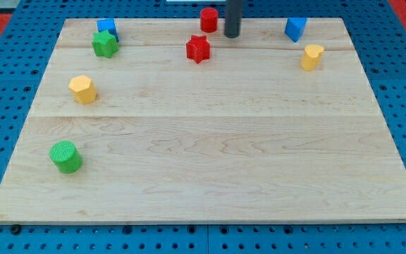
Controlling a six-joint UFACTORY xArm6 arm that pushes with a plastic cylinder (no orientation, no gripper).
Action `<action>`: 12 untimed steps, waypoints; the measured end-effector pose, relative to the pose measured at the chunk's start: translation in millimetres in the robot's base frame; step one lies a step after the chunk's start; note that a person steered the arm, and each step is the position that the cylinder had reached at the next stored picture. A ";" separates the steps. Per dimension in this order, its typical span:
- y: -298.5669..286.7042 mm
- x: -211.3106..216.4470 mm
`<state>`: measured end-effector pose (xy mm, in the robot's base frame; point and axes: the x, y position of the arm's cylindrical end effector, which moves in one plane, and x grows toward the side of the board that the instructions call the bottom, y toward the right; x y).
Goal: Push the red circle to the top of the blue triangle
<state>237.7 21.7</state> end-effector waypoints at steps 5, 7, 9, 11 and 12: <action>-94.8 -45.9; -38.4 -44.3; 6.7 -44.6; 76.7 -44.6; 133.5 -44.8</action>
<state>192.9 155.2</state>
